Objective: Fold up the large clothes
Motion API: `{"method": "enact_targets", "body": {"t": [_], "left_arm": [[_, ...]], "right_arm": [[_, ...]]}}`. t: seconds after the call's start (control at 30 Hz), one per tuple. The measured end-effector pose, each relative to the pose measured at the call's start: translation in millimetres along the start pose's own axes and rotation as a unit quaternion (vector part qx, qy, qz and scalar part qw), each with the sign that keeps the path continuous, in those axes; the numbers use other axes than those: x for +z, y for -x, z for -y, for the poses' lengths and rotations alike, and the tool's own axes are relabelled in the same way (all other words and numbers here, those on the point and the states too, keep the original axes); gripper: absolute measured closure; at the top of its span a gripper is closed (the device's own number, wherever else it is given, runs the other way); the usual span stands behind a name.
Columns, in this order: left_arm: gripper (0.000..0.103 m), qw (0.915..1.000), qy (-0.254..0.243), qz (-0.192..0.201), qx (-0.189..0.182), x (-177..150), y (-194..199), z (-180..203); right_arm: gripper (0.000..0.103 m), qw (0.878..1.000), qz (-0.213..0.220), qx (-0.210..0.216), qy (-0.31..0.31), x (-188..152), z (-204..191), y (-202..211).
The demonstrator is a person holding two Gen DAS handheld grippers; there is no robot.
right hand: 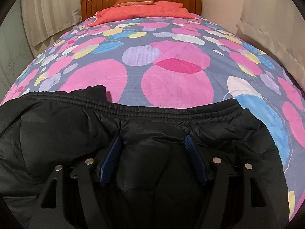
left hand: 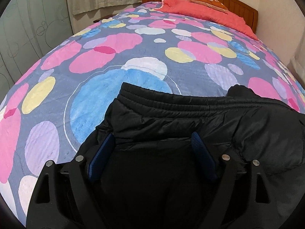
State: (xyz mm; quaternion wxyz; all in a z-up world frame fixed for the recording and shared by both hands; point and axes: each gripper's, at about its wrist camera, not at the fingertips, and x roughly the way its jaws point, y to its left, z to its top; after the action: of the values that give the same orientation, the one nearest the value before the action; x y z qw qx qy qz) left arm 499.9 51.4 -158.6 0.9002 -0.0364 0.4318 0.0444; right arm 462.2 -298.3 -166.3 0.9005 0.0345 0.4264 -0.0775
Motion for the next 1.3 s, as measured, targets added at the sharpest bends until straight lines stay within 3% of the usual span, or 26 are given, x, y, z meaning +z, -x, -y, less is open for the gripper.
{"method": "enact_targets", "body": {"t": [0.13, 0.2, 0.37, 0.5, 0.6, 0.67, 0.8, 0.9, 0.97, 1.07, 1.1, 1.13, 1.17, 1.2, 1.23, 1.3], "left_arm": [[0.019, 1.0, 0.001, -0.003, -0.002, 1.4, 1.0, -0.7], [0.02, 0.9996, 0.009, -0.012, -0.022, 2.5, 6.5, -8.0], [0.019, 0.998, 0.029, -0.013, -0.055, 0.8, 49.1, -39.1], [0.014, 0.9947, 0.082, 0.01, -0.06, -24.6, 92.6, -80.3], [0.012, 0.9892, 0.133, 0.007, -0.06, -60.6, 113.8, -115.8], [0.012, 0.983, 0.167, -0.008, -0.076, -84.3, 118.0, -133.0], [0.01, 0.9626, 0.237, -0.035, -0.127, -132.5, 117.7, -150.8], [0.008, 0.9651, 0.224, -0.021, -0.135, -136.5, 122.0, -139.5], [0.006, 0.9586, 0.236, -0.023, -0.158, -137.3, 120.6, -132.8], [0.005, 0.9618, 0.233, -0.021, -0.143, -138.5, 115.6, -126.3], [0.007, 0.9623, 0.235, -0.015, -0.136, -137.9, 114.2, -125.5], [0.013, 0.9625, 0.238, -0.008, -0.129, -138.3, 114.4, -126.0], [0.039, 0.9633, 0.239, -0.003, -0.122, -137.4, 115.0, -125.8], [0.065, 0.9611, 0.235, -0.003, -0.144, -136.5, 113.1, -125.4], [0.067, 0.9535, 0.246, -0.013, -0.174, -137.5, 109.2, -126.4], [0.075, 0.9485, 0.261, -0.014, -0.179, -139.1, 110.8, -129.0]], "right_arm": [[0.035, 1.0, -0.002, -0.007, 0.004, 3.2, -2.1, 2.4], [0.034, 1.0, -0.005, -0.001, 0.003, 5.6, 0.1, 9.0], [0.033, 0.999, 0.017, 0.014, -0.03, -0.4, 25.4, 61.1], [0.033, 0.997, 0.021, 0.01, -0.067, -27.8, 59.2, 99.0], [0.032, 0.995, 0.018, -0.005, -0.097, -60.1, 90.8, 122.1], [0.032, 0.991, 0.014, -0.002, -0.135, -86.1, 112.3, 134.2], [0.027, 0.977, -0.012, 0.046, -0.207, -128.3, 136.5, 136.1], [0.025, 0.964, -0.02, 0.075, -0.253, -143.2, 142.9, 130.0], [0.024, 0.956, -0.018, 0.085, -0.282, -148.0, 145.2, 126.7], [0.024, 0.947, -0.011, 0.107, -0.302, -154.1, 143.6, 121.0], [0.026, 0.948, -0.008, 0.105, -0.299, -154.4, 141.8, 121.0], [0.046, 0.95, -0.004, 0.107, -0.294, -154.1, 138.9, 121.1], [0.053, 0.947, -0.005, 0.124, -0.295, -154.4, 136.8, 119.3], [0.059, 0.944, -0.006, 0.128, -0.304, -155.9, 137.4, 119.0], [0.068, 0.942, -0.004, 0.136, -0.307, -156.0, 138.4, 119.8], [0.074, 0.941, 0.002, 0.146, -0.306, -156.5, 137.9, 124.6]]}}
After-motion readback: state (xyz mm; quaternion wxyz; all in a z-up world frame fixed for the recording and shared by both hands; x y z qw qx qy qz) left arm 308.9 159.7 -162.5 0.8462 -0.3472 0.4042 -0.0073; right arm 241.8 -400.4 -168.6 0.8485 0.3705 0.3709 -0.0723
